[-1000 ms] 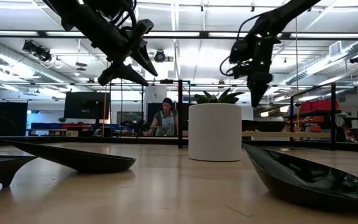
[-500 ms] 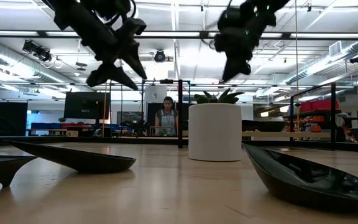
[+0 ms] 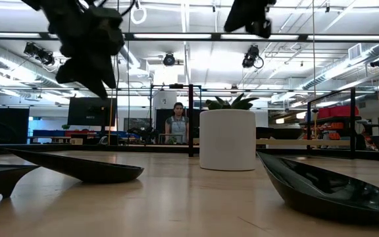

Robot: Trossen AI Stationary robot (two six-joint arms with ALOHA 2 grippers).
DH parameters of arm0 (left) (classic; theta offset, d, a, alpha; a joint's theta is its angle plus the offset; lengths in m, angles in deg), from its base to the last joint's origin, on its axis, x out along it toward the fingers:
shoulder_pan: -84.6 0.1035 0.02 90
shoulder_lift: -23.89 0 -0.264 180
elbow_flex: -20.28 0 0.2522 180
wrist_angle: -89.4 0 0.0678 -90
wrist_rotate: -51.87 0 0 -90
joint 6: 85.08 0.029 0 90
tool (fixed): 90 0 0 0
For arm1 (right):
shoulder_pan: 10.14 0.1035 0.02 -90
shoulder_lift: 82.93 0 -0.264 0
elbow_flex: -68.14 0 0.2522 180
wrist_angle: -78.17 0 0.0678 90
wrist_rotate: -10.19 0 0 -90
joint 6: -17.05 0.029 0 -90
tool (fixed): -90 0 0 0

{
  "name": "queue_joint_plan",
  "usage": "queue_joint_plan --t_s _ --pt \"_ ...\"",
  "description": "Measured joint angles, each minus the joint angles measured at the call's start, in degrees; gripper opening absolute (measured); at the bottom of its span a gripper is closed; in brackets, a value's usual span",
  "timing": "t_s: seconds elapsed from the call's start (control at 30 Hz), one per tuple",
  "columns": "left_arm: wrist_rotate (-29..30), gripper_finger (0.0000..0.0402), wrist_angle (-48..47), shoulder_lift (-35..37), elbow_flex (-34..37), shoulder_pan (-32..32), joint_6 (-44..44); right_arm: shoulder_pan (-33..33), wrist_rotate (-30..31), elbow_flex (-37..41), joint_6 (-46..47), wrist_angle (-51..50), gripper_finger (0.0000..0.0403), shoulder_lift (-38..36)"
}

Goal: Pick & Place Mini shaped plates
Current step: Stack the drop shaped plate on top of the drop shaped plate on the shelf

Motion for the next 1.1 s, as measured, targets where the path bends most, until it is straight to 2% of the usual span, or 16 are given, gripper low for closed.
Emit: queue_joint_plan --t_s 0.17,0.4,0.53,0.67,0.8,0.97,1.1 --pt "3.59 0.0165 1.05 -0.1 0.0 -8.98 -3.81 12.29 6.8 0.02 13.32 -0.11 0.001 0.06" --pt "12.71 0.0165 1.95 -0.12 0.0 -21.24 -10.91 26.99 15.26 0.0 32.01 3.15 0.0013 3.04" --pt "15.68 0.0165 2.63 -0.15 0.0 -26.85 -15.48 32.43 15.48 0.0 36.34 7.0 0.0022 8.42" --pt "17.93 0.0165 2.97 -0.15 0.0 -31.59 -19.29 34.61 14.74 0.0 42.26 6.65 0.0045 15.25" --pt "19.57 0.0165 2.97 -0.25 0.0 -34.97 -21.46 34.1 13.35 0.0 46.06 6.15 0.0086 21.44" --pt "20.7 0.0165 3.1 -0.25 0.0 -36.88 -23.1 32.82 12.84 0.02 45.73 9.31 0.0129 27.42" --pt "20.72 0.0165 3.6 -0.28 0.0 -37.68 -24.74 32.15 12.85 0.02 43.36 13.56 0.0134 30.24"
